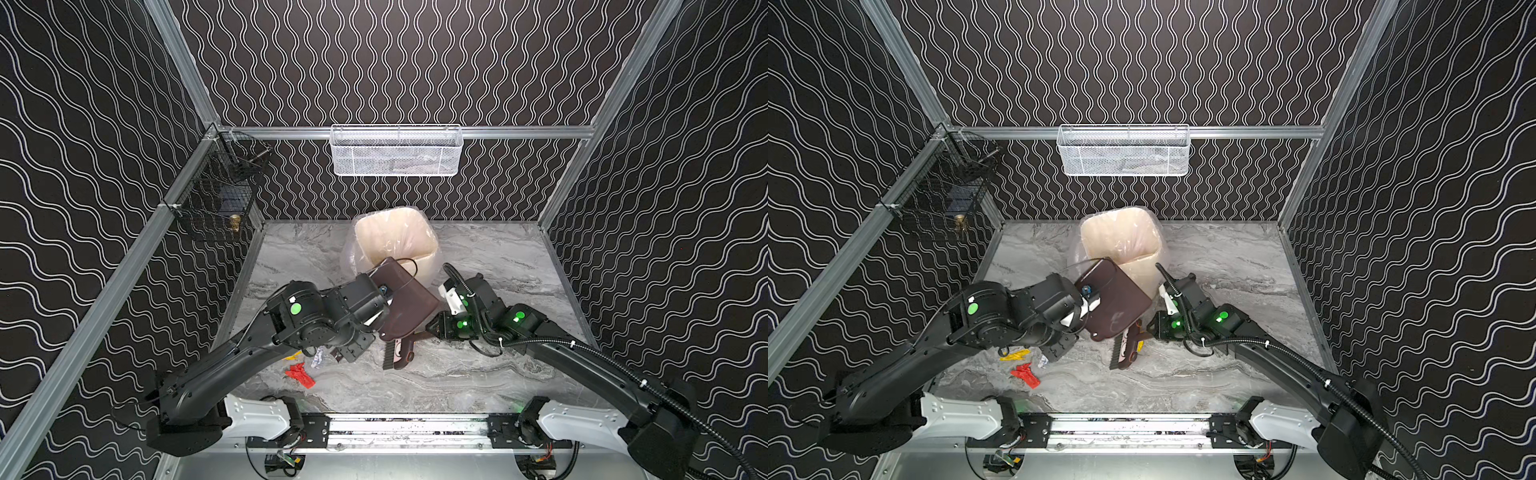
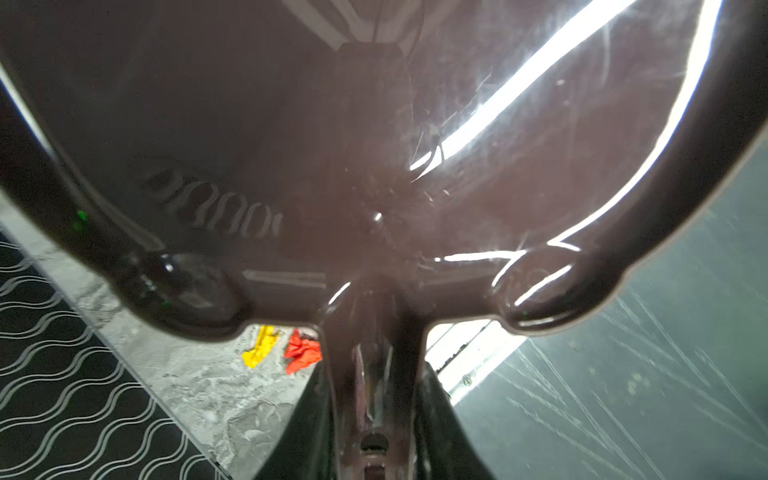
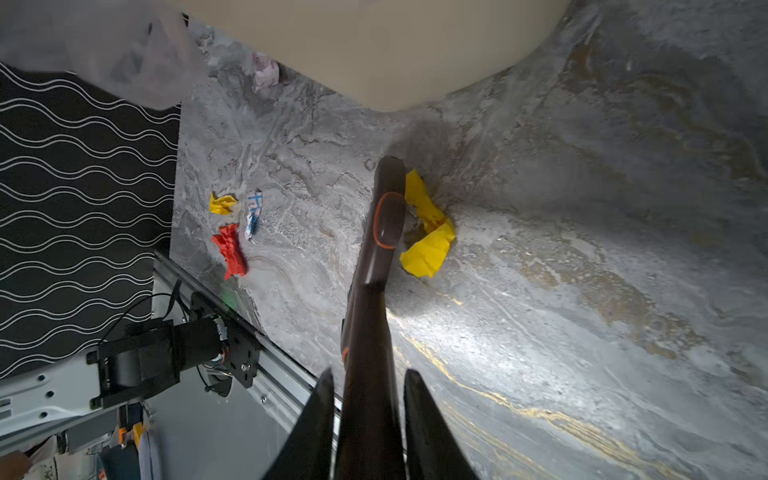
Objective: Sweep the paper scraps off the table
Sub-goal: 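Lower the dustpan by the yellow scrap with the left while the right brings the brush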
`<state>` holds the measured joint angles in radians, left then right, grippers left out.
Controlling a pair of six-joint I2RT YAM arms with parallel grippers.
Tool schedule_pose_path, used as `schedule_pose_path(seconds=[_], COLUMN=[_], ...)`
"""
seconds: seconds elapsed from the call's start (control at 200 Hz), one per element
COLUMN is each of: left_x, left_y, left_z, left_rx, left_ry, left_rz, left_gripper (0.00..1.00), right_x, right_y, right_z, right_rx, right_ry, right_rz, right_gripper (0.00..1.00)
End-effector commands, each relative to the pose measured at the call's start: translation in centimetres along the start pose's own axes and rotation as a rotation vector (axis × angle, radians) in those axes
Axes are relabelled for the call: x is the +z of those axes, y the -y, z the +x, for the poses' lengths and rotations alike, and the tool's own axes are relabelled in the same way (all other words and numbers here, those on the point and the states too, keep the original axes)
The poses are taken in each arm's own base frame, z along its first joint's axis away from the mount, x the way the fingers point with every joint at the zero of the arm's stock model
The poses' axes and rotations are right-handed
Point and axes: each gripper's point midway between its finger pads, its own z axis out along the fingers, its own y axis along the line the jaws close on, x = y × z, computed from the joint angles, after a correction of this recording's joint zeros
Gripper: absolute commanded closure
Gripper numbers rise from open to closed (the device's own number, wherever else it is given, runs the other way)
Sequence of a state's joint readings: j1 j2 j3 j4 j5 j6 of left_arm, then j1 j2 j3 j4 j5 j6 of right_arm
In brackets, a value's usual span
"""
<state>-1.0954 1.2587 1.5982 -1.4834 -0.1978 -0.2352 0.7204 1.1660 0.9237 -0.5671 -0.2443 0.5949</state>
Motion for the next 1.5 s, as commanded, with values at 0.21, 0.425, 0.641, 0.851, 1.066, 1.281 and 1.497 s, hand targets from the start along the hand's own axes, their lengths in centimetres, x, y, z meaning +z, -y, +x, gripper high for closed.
schedule_pose_path(seconds=[0.21, 0.425, 0.641, 0.851, 1.066, 1.281, 1.497], left_x=[2.5, 4.8, 6.7, 8.9, 11.2, 14.3, 17.0], left_y=[4.6, 7.1, 8.0, 8.7, 8.6, 9.5, 9.8], left_z=[1.7, 3.1, 4.1, 5.7, 6.2, 6.5, 5.8], left_rx=[0.004, 0.035, 0.030, 0.067, 0.142, 0.206, 0.246], left_ry=[-0.088, -0.171, -0.228, -0.322, -0.398, -0.451, -0.466], left_rz=[0.101, 0.135, 0.143, 0.140, 0.092, 0.090, 0.091], left_gripper=[1.00, 1.00, 1.00, 1.00, 1.00, 1.00, 1.00], right_x=[-3.4, -6.5, -10.4, -13.8, -14.7, -14.8, -13.4], right_y=[6.0, 8.6, 5.9, 6.9, 9.3, 10.1, 10.3], right_z=[1.6, 0.7, -2.7, -5.0, -6.7, -7.5, -7.5], right_rx=[-0.020, 0.018, -0.003, -0.038, -0.079, -0.126, -0.174], right_ry=[-0.103, -0.085, 0.020, 0.071, 0.056, 0.006, -0.052], right_rz=[0.143, 0.217, 0.164, 0.296, 0.462, 0.524, 0.523], right_gripper=[1.00, 1.00, 1.00, 1.00, 1.00, 1.00, 1.00])
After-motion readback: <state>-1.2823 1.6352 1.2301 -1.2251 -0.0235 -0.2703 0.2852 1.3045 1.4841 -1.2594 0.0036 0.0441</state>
